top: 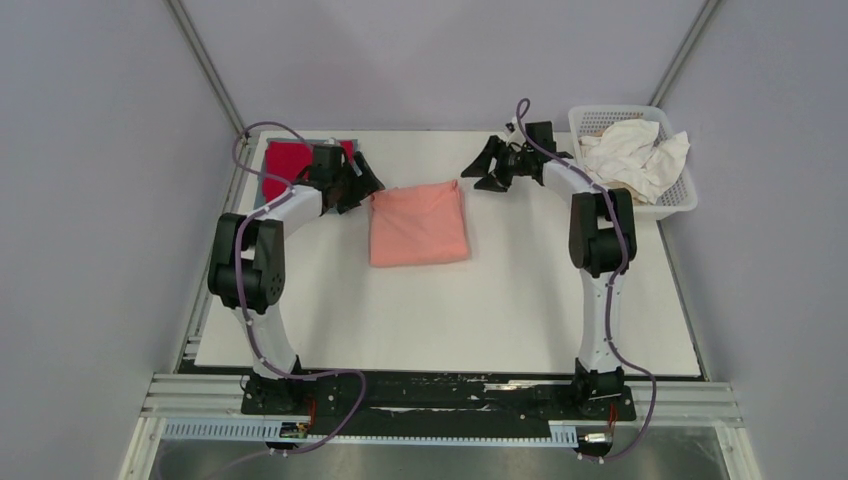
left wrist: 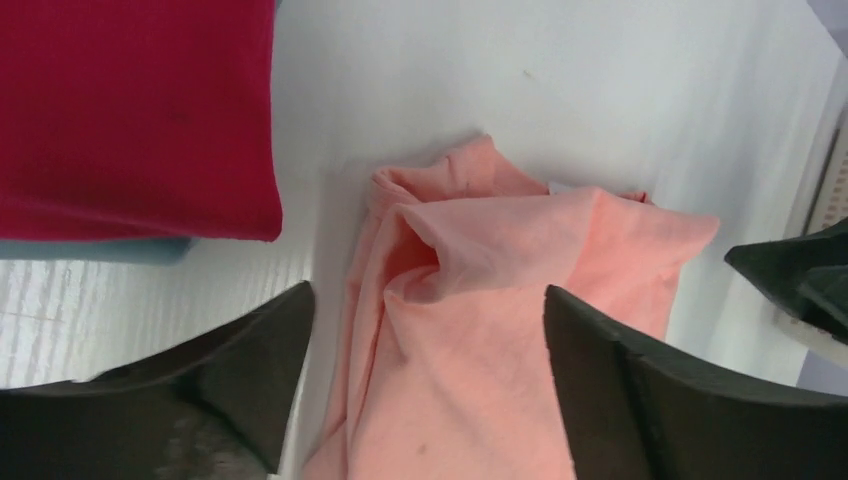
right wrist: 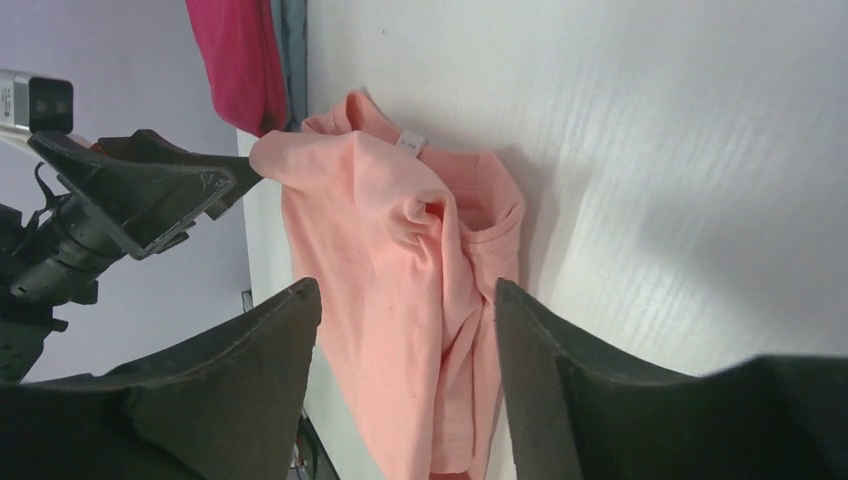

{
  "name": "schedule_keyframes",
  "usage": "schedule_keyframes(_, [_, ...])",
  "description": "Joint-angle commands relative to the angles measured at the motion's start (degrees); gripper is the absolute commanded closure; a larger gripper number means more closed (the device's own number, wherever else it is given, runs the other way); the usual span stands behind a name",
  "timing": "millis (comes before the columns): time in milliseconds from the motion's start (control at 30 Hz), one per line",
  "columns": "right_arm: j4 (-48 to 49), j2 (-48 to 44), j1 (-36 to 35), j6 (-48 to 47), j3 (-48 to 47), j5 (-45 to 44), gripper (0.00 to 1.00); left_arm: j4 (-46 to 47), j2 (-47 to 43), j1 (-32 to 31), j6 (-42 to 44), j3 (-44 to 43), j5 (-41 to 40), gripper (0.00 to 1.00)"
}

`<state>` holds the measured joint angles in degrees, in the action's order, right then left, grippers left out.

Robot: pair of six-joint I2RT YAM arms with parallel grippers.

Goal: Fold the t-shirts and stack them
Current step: Fold the long partially folded tshirt into a neat square, then smooth out wrinkles on the folded tshirt

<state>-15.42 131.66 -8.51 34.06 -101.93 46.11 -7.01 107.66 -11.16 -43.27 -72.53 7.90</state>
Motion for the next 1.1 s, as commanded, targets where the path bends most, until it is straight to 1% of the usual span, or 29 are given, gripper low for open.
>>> schedule_keyframes(0, [-2.43, -6.31, 0.49, -4.45, -2.07, -1.01, 0.26, 0.09, -5.12, 0.65, 2.03, -2.15, 2.39, 0.02])
schedule_keyframes(33, [-2.44, -8.34, 0.39, -4.84, 0.46, -1.21, 0.19, 0.16, -6.59, 0.62, 2.15, -1.86, 3.00, 0.01])
schedule_keyframes(67, [-2.47, -10.44, -0.07, -5.29, 2.60, -1.56, 0.08, 0.61, -7.20, 0.62, 2.27, -1.15, 4.80, 0.00])
schedule_keyframes(100, [-2.44, -12.33, -0.57, -6.03, 4.67, -1.64, 0.01, 0.95, -8.12, 0.50, 2.45, -0.74, 5.92, 0.00])
schedule_keyframes(133, [-2.39, -14.11, -1.31, -6.82, 6.61, -1.57, 0.00, 1.84, -8.40, 0.45, 2.56, -0.08, 8.69, 0.00])
schedule_keyframes(233, [-1.15, -16.80, -3.86, -7.36, 9.66, 0.14, 0.00, 2.99, -6.49, 0.04, 3.72, -1.08, 15.59, 0.00])
schedule_keyframes(267, [-0.02, -16.87, -4.59, -6.66, 9.95, 0.65, 0.00, 3.23, -4.54, -0.13, 3.94, -2.45, 19.07, 0.00])
schedule_keyframes(333, [3.29, -15.96, -6.44, -4.52, 9.64, 1.65, 0.00, 2.27, -0.91, -0.29, 3.80, -5.64, 22.83, 0.00])
schedule_keyframes(400, [5.72, -13.65, -7.86, -2.24, 7.74, 2.05, 0.00, 1.27, 2.18, -0.33, 3.51, -8.31, 24.15, 0.00])
schedule_keyframes(500, [7.04, -8.80, -8.84, -0.01, 2.85, 1.64, 0.00, 0.25, 5.50, -0.29, 3.88, -10.92, 24.24, 0.00])
schedule_keyframes(633, [7.42, -1.13, -8.38, 3.08, -3.62, 0.90, 0.00, -1.15, 10.63, -0.18, 4.65, -14.39, 24.90, 0.00])
schedule_keyframes(733, [7.59, 4.39, -7.36, 3.54, -6.93, -1.74, 0.00, -3.31, 14.80, 0.12, 5.54, -17.77, 22.09, 0.00])
schedule_keyframes(767, [7.60, 6.05, -6.72, 3.93, -7.79, -2.61, 0.00, -5.02, 15.71, 0.19, 5.77, -19.81, 19.74, 0.00])
schedule_keyframes(833, [7.60, 9.05, -5.29, 4.94, -9.00, -3.49, 0.00, -8.28, 18.45, 0.59, 6.37, -22.89, 16.93, 0.00])
schedule_keyframes(900, [7.60, 11.31, -4.19, 5.55, -8.77, -3.04, 0.00, -9.85, 20.80, 1.13, 6.57, -24.28, 16.75, 0.00])
schedule_keyframes(1067, [7.60, 13.24, -3.80, 5.04, -6.94, -2.73, 0.00, -8.60, 22.40, 1.85, 5.02, -21.14, 17.91, 0.00])
